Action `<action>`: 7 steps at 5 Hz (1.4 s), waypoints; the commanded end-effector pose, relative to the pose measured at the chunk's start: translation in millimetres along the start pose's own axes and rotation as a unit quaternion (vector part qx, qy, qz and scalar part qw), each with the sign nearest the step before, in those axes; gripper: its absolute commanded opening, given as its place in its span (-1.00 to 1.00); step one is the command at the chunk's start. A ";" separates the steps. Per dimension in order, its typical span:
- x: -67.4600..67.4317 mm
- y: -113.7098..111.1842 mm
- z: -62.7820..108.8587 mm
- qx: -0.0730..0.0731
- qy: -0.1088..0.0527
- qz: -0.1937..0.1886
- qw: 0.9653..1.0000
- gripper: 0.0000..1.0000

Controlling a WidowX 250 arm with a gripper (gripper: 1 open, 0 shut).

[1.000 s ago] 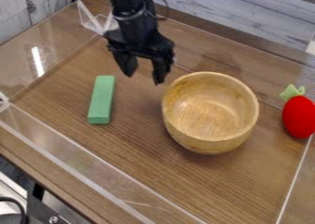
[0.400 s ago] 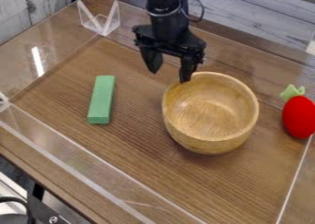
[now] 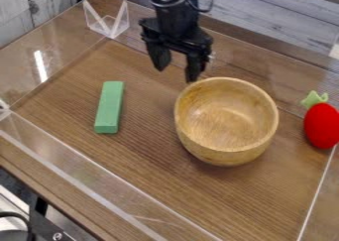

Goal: Remove the green block from the brown bowl and put it on the table

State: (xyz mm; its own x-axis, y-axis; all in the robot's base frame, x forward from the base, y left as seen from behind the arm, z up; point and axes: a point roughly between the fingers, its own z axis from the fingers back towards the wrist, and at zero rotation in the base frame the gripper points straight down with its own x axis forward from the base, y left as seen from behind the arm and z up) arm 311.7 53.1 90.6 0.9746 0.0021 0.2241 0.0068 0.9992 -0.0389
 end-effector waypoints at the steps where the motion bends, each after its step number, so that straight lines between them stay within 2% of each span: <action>1: 12.4 21.2 32.7 0.011 -0.048 -0.024 0.999 1.00; 2: 24.4 11.3 30.6 0.004 -0.047 -0.062 0.997 1.00; 3: 32.5 -4.9 27.0 -0.011 -0.037 -0.101 0.994 1.00; 4: 33.9 -20.2 22.6 0.007 -0.048 -0.025 0.999 1.00; 5: 35.9 -41.5 18.0 0.017 -0.055 0.024 0.998 1.00; 6: 43.4 -44.0 14.5 0.015 -0.065 0.032 0.997 1.00; 7: 42.6 -31.0 15.1 0.018 -0.069 0.039 0.997 1.00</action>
State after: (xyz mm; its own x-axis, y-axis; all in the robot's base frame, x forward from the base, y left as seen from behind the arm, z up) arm 344.7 21.1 101.6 0.9473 0.0841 0.3092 -0.0795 0.9965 -0.0274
